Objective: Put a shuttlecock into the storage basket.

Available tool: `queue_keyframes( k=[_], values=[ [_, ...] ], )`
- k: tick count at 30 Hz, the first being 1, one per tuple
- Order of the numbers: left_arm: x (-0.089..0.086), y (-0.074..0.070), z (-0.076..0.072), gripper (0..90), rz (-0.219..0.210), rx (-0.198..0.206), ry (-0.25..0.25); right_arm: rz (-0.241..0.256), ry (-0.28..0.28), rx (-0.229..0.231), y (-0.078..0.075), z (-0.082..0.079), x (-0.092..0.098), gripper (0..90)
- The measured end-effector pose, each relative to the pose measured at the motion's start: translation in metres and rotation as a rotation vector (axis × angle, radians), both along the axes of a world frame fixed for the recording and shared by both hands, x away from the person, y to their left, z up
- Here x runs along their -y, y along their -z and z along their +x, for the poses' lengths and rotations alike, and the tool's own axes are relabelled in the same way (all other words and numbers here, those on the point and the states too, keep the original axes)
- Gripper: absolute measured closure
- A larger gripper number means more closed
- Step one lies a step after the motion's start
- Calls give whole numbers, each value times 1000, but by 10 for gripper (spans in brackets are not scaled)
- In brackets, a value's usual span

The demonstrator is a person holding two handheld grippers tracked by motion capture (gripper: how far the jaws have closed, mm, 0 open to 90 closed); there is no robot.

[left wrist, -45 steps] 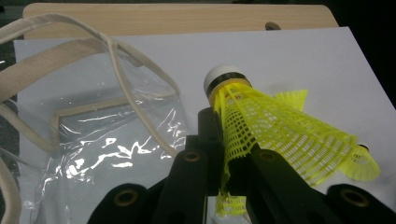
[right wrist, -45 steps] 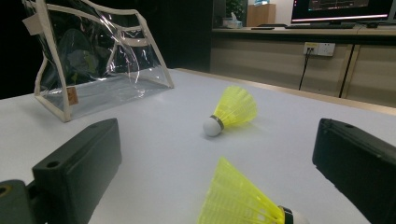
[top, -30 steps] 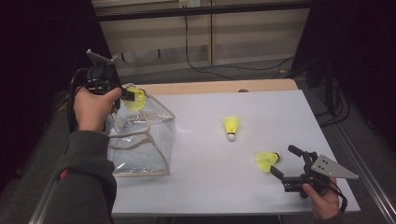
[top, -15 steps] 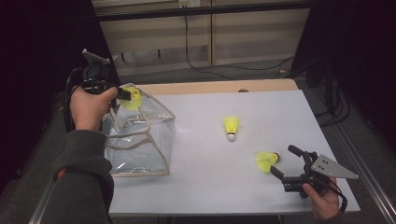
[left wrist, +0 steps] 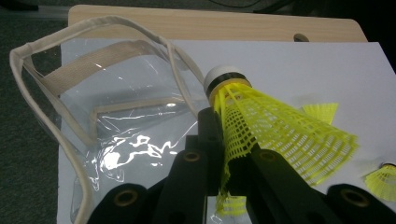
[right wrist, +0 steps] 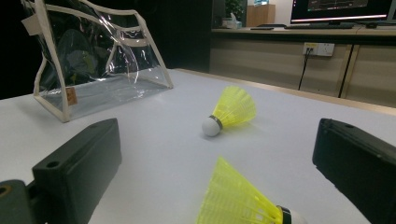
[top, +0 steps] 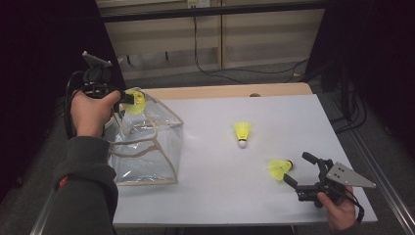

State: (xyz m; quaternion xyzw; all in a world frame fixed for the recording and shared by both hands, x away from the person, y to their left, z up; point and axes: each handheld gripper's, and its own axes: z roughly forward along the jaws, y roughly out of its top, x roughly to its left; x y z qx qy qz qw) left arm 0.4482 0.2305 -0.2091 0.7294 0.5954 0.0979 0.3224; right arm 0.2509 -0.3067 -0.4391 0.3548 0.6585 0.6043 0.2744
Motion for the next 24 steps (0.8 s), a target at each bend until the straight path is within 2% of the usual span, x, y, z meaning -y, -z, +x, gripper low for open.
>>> queue_keyframes(
  k=[24],
  values=[
    [-3, 3, 5, 878, 17, -5, -13, -3, 1, 4, 0, 0, 1, 10]
  ],
)
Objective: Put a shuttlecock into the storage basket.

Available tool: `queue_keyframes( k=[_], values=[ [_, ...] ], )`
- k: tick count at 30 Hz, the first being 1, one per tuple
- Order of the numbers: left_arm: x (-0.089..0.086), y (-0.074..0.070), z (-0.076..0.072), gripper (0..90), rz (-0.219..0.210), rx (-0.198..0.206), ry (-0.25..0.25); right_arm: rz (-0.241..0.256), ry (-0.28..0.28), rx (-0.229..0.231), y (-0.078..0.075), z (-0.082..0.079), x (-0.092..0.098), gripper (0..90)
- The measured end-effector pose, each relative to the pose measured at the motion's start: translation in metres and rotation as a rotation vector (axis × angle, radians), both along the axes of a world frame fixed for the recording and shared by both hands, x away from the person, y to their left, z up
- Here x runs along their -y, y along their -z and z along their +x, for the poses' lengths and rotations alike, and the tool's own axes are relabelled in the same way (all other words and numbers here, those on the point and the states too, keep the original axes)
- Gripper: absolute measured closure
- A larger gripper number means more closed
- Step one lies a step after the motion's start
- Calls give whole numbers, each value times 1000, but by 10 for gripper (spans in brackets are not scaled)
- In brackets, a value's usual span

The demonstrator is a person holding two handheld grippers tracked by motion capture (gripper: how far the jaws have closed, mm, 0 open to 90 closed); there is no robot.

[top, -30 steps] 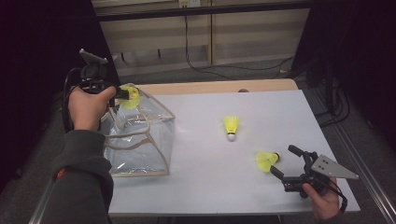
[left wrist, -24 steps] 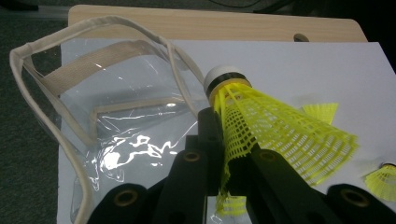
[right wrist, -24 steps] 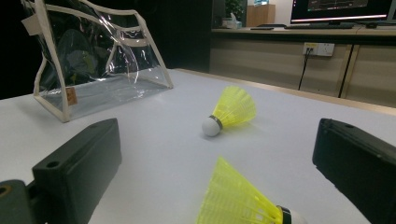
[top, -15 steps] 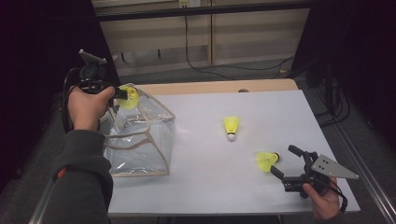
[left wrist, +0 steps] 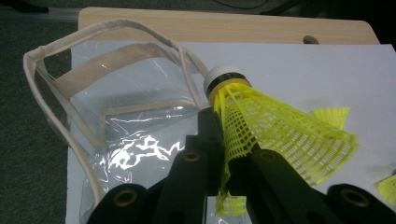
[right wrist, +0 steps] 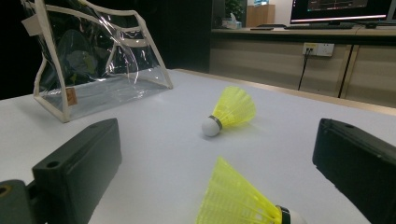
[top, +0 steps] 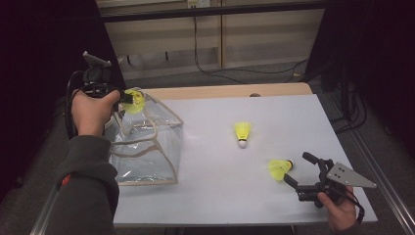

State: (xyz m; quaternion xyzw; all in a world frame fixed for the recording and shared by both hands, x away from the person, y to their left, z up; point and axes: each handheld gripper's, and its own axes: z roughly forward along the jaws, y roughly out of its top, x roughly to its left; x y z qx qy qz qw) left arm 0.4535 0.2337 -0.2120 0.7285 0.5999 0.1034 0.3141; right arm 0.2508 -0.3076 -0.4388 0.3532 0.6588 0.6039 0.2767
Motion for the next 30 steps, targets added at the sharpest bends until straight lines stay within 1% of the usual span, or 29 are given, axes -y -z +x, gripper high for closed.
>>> queue_keyframes(
  k=[1, 7, 9, 11, 13, 15, 19, 20, 22, 27, 30],
  values=[
    [0, 1, 0, 878, 0, 4, -4, 0, 0, -1, 0, 0, 0, 10],
    [-1, 2, 2, 878, -3, -1, -9, 0, -4, -1, 0, 0, -1, 10],
    [-1, 2, 3, 878, 2, -3, -10, 0, -4, 0, 0, 0, -1, 10],
    [-1, 4, 3, 878, -1, 1, -25, 3, -2, -2, 0, 0, 0, 10],
    [-3, 5, 4, 878, 3, -7, -18, 1, -2, -2, 0, 0, 0, 10],
    [-3, 8, 5, 878, 6, -10, -22, 1, -3, -1, 0, 0, 0, 10],
    [-6, 12, 6, 878, -2, -13, -36, -2, -5, 0, 0, 0, -1, 10],
    [-7, 13, 7, 878, -1, -20, -32, -3, -5, 0, 0, 0, -1, 10],
    [-8, 15, 7, 877, -7, -17, -41, 0, -4, -1, 0, 0, 0, 10],
    [-11, 19, 8, 877, -7, -21, -50, -1, -4, 0, 0, 0, 0, 10],
    [-12, 20, 9, 876, 2, -26, -53, -1, -6, 1, 0, 0, 0, 10]
  ],
)
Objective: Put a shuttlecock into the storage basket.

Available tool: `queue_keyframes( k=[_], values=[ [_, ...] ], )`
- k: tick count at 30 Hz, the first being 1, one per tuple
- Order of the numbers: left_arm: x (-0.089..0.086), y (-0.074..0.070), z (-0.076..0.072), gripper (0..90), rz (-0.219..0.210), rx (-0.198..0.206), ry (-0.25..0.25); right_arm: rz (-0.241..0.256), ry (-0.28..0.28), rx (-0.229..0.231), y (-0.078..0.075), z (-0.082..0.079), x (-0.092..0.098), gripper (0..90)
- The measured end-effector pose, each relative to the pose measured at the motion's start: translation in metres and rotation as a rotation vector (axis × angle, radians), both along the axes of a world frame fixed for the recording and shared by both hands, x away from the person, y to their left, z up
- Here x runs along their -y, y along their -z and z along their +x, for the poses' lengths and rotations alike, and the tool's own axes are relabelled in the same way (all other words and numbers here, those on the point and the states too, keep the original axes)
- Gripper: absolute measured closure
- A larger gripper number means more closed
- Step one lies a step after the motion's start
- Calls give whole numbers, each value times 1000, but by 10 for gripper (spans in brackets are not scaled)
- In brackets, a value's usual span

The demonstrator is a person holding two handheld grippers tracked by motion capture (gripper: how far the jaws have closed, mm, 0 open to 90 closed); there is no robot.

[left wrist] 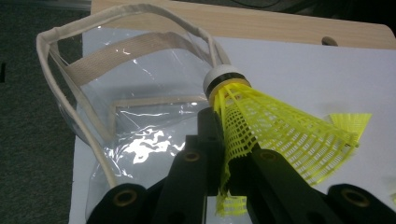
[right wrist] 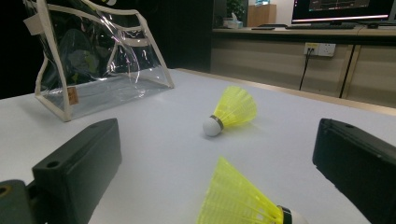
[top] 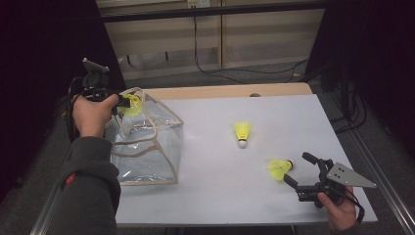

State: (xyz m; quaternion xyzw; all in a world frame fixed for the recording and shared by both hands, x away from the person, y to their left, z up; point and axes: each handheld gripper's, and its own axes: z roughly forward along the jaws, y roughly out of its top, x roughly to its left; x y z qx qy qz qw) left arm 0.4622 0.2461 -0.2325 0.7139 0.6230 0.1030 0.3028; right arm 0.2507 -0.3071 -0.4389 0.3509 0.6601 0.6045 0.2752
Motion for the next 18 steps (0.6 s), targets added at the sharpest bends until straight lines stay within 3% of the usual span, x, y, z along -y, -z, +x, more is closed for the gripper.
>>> queue_keyframes(
  k=[18],
  values=[
    [2, 8, 6, 875, 14, -7, -20, 2, -4, 2, -1, 0, 0, 10]
  ],
)
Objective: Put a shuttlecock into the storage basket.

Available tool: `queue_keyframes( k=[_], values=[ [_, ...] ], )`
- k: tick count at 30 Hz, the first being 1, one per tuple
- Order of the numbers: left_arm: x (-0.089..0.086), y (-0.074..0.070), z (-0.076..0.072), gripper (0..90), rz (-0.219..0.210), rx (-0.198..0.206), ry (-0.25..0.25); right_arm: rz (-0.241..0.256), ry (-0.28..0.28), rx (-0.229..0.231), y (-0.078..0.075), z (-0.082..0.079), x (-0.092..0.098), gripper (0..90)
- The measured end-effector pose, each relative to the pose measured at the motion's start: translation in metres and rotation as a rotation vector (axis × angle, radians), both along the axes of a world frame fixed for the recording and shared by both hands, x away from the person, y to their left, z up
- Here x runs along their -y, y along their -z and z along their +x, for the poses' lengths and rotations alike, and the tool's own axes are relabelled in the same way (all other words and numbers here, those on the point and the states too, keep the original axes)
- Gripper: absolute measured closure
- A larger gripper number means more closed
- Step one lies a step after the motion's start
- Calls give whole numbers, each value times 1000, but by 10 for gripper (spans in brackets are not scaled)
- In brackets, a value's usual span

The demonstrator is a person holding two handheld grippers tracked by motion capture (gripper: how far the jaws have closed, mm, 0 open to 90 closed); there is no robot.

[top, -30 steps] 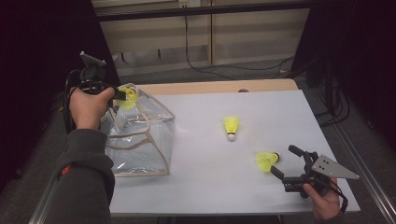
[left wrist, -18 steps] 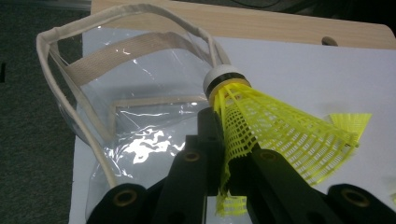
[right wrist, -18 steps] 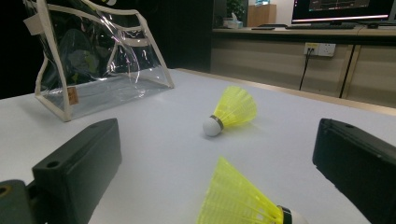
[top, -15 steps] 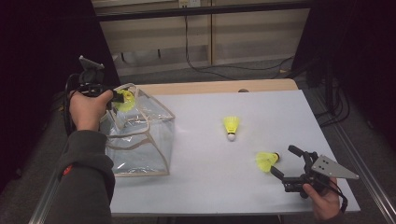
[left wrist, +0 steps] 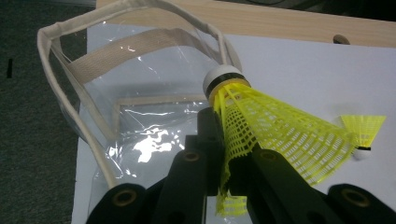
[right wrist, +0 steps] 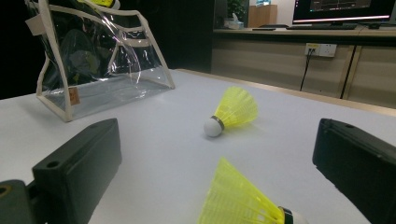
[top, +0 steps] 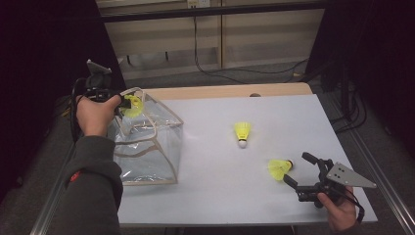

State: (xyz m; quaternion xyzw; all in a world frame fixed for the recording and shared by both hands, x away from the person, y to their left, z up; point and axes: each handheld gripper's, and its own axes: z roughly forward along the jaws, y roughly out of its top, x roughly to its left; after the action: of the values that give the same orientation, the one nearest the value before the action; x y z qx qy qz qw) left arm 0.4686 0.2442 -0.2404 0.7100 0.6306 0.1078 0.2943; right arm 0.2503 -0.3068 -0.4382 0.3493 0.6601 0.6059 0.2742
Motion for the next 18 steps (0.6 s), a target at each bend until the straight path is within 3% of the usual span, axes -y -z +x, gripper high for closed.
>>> queue_keyframes(
  k=[18],
  values=[
    [-2, 7, 6, 871, 26, -2, -26, -1, 1, 0, 0, 0, 0, 10]
  ],
)
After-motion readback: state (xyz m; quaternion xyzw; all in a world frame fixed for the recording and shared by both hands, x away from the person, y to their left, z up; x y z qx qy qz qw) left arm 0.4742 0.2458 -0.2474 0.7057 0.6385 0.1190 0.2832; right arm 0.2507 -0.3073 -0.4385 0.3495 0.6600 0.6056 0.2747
